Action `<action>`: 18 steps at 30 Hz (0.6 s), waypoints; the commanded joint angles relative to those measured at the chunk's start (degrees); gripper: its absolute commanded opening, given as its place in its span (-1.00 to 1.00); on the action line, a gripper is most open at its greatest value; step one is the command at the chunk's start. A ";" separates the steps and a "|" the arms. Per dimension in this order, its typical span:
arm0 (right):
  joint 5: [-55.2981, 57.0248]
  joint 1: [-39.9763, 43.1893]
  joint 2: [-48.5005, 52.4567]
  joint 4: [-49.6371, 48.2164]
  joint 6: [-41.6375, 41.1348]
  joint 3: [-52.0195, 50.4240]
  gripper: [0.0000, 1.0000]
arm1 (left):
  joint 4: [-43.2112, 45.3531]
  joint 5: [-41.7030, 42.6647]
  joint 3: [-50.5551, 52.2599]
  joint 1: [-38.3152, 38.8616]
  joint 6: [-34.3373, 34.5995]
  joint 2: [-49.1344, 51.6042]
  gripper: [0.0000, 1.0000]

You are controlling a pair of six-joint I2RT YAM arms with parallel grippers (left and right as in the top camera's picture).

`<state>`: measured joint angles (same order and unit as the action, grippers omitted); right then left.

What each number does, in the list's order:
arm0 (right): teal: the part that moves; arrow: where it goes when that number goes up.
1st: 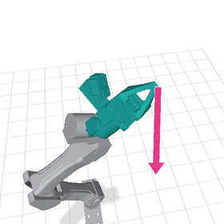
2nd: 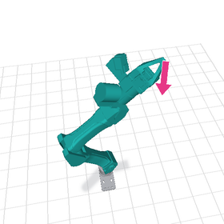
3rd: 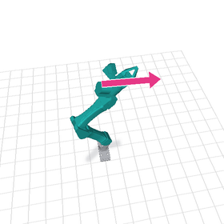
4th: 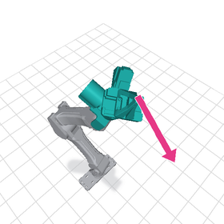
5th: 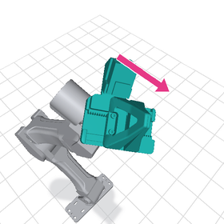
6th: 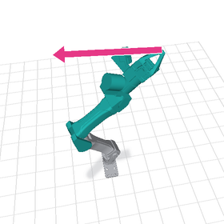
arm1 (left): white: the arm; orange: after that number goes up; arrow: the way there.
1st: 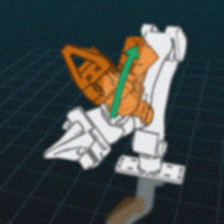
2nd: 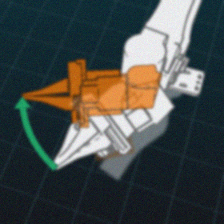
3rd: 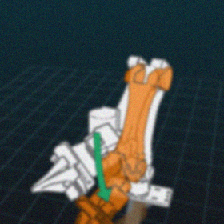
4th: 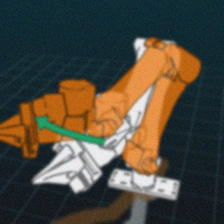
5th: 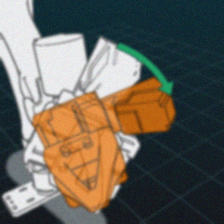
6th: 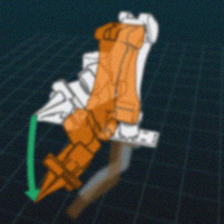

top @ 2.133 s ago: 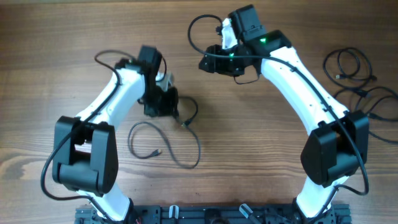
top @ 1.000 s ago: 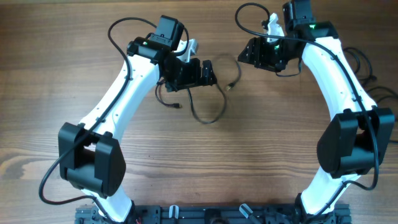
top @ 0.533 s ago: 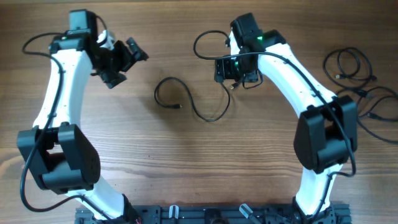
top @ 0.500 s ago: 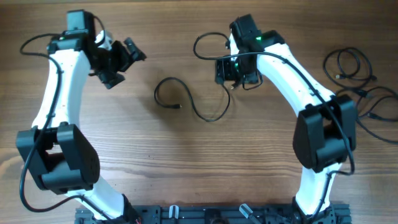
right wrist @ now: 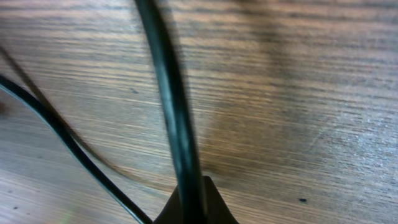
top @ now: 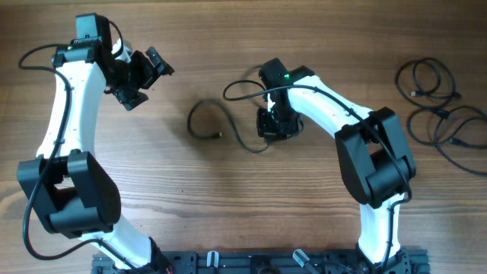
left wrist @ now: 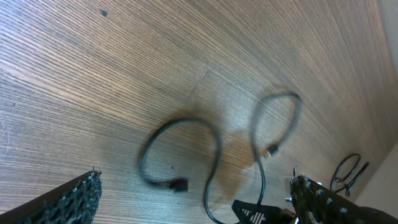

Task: Untangle cables
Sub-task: 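Carry the cable right with the right gripper and drop it on the pile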

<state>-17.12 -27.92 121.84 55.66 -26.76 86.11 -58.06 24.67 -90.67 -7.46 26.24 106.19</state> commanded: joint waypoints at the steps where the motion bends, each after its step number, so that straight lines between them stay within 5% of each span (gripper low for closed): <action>1: -0.96 1.86 -2.69 0.87 3.41 6.12 -0.91 | 0.09 -0.76 -0.42 0.22 -0.28 0.55 1.00; 9: -0.81 20.96 -16.74 12.59 8.76 32.57 -0.92 | -0.07 -0.76 -0.42 0.22 -0.26 0.55 1.00; 18: 3.67 43.80 -12.59 -7.28 -1.11 33.07 -0.91 | -0.09 -0.74 -0.42 0.24 -0.26 0.55 0.99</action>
<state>-16.34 13.10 105.34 51.53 -23.97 118.96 -58.13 24.43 -90.67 -7.46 26.22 106.19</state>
